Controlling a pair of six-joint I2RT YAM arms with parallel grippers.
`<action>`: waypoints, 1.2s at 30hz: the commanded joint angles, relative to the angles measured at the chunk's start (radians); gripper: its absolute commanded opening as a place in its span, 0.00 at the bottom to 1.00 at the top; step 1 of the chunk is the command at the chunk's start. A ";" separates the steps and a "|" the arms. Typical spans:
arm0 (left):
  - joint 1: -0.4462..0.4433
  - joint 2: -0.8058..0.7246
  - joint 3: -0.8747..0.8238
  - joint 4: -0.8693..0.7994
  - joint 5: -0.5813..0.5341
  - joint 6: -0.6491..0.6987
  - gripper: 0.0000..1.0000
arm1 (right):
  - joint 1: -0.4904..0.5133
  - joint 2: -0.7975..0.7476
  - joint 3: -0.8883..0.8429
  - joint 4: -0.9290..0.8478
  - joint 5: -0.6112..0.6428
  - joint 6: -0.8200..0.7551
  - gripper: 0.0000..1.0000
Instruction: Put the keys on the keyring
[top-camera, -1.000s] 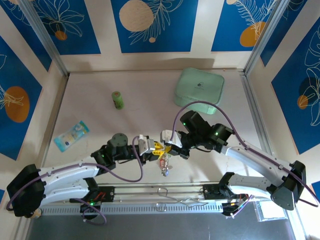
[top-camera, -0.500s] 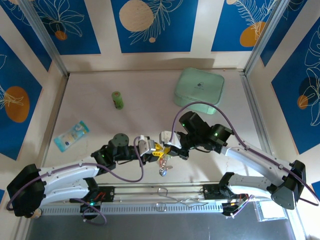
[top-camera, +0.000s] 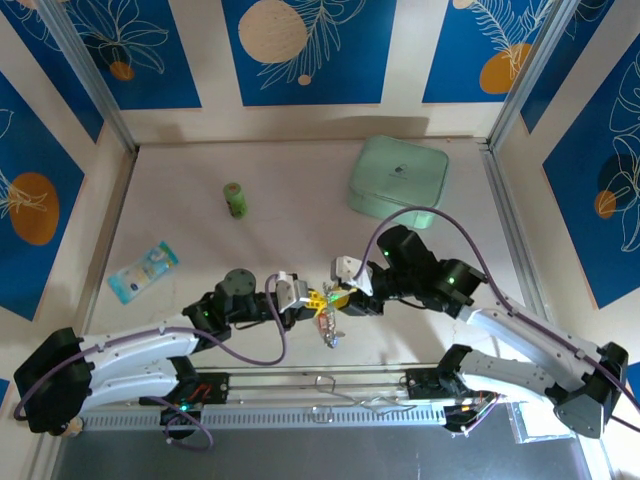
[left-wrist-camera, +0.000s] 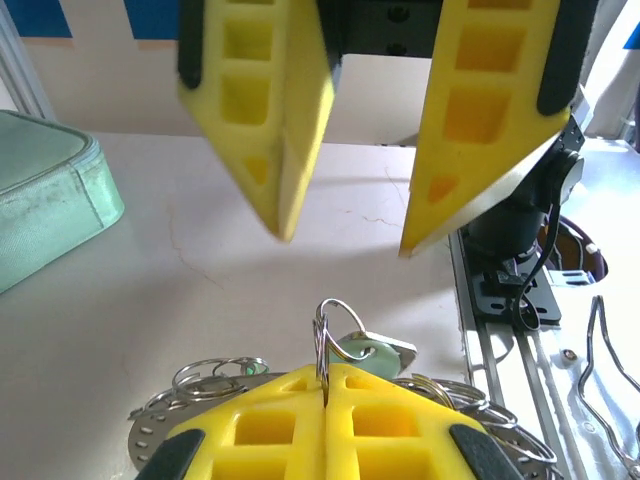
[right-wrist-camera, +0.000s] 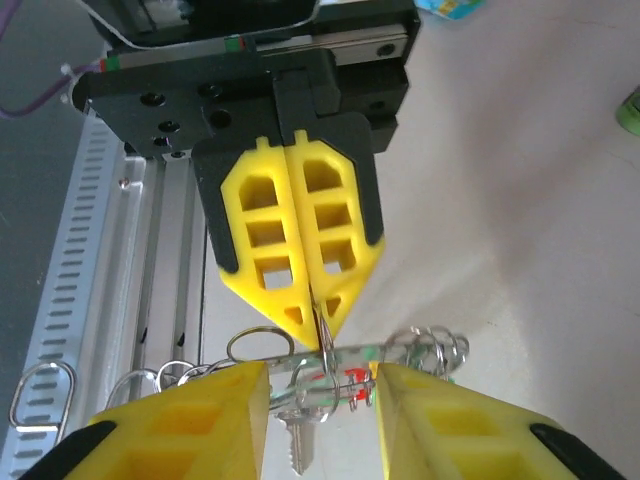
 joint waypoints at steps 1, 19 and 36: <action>-0.001 -0.024 -0.022 0.148 -0.018 -0.028 0.00 | -0.002 -0.012 -0.035 0.019 -0.045 0.065 0.35; -0.001 -0.019 -0.070 0.335 0.017 -0.069 0.00 | 0.000 0.062 -0.071 0.065 -0.044 0.087 0.11; -0.001 0.048 -0.055 0.336 0.072 -0.034 0.00 | 0.011 -0.125 -0.193 0.314 0.005 0.101 0.40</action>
